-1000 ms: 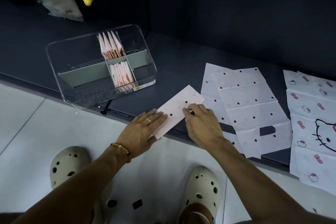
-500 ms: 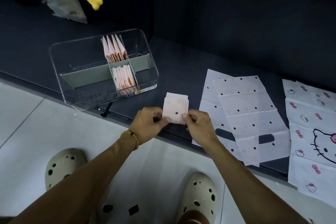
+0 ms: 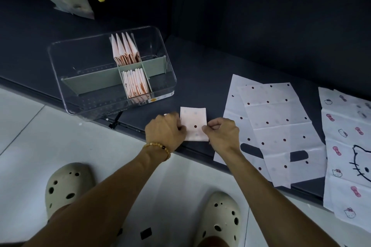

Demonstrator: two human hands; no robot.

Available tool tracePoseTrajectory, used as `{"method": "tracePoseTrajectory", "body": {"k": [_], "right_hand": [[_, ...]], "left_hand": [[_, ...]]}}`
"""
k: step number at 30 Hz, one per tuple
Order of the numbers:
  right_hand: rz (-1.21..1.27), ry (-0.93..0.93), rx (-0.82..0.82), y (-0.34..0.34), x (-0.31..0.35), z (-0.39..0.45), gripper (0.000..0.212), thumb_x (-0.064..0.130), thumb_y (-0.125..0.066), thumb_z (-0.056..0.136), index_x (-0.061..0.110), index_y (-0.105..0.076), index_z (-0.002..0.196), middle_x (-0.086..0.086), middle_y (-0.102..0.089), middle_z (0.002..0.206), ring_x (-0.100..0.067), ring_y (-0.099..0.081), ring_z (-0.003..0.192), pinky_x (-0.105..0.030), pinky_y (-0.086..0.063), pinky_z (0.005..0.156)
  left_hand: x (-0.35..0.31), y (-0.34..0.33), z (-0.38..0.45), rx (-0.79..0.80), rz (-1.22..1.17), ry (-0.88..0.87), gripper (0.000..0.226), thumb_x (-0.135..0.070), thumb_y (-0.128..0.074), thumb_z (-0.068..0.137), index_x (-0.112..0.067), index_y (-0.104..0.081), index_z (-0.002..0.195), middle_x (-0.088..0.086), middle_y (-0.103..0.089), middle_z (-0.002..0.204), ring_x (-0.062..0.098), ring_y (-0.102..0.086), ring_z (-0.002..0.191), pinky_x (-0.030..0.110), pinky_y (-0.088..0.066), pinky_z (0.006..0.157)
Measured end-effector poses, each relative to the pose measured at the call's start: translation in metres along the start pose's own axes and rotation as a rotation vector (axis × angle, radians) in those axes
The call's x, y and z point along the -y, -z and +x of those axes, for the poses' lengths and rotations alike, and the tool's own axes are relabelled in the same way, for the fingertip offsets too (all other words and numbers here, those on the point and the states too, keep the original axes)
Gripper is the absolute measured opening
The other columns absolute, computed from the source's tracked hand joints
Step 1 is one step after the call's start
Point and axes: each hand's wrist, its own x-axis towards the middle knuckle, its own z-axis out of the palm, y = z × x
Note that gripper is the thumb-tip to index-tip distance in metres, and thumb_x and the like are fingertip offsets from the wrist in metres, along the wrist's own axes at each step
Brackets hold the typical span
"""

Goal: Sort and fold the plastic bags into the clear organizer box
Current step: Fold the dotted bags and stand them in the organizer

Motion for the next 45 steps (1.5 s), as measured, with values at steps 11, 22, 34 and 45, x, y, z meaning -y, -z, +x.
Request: {"method": "tracePoseTrajectory", "body": {"k": [11,22,34,45], "right_hand": [[-0.437,0.514,-0.152,0.020,-0.008,0.002,0.017,0.021,-0.054,0.096,0.012,-0.069,0.101,-0.002,-0.068,0.103,-0.019,-0.061,0.094,-0.024,-0.047,0.080],[-0.681,0.509,-0.079,-0.004,-0.055,-0.033,0.052,0.031,-0.039,0.102,0.002,-0.037,0.145,-0.015,-0.025,0.156,-0.027,-0.017,0.146,-0.043,-0.014,0.120],[-0.748,0.520,-0.094,-0.003,-0.057,-0.032,0.055,0.034,-0.020,0.102,0.003,-0.035,0.146,-0.013,-0.026,0.156,-0.025,-0.018,0.146,-0.040,-0.011,0.119],[-0.741,0.514,-0.060,-0.004,-0.059,-0.031,0.055,0.034,-0.025,0.103,0.006,-0.022,0.151,-0.009,-0.015,0.159,-0.022,-0.005,0.148,-0.035,0.000,0.119]], "left_hand": [[0.007,-0.016,-0.004,0.037,0.300,-0.554,0.042,-0.041,-0.033,0.098,-0.030,-0.040,0.139,-0.001,-0.040,0.139,0.021,-0.033,0.123,0.035,-0.034,0.101],[-0.006,-0.017,-0.002,-0.009,0.383,-0.609,0.045,-0.034,-0.036,0.097,-0.020,-0.040,0.140,0.002,-0.039,0.144,0.023,-0.023,0.138,0.039,-0.022,0.111],[0.004,-0.024,0.025,0.179,0.246,-0.765,0.053,-0.031,-0.026,0.102,-0.022,-0.007,0.151,-0.008,-0.005,0.159,0.006,0.001,0.145,0.017,0.010,0.113],[0.000,-0.010,0.031,0.003,0.155,-0.559,0.046,-0.029,-0.045,0.097,-0.021,-0.041,0.142,-0.003,-0.035,0.150,0.017,-0.028,0.139,0.034,-0.025,0.113]]}}
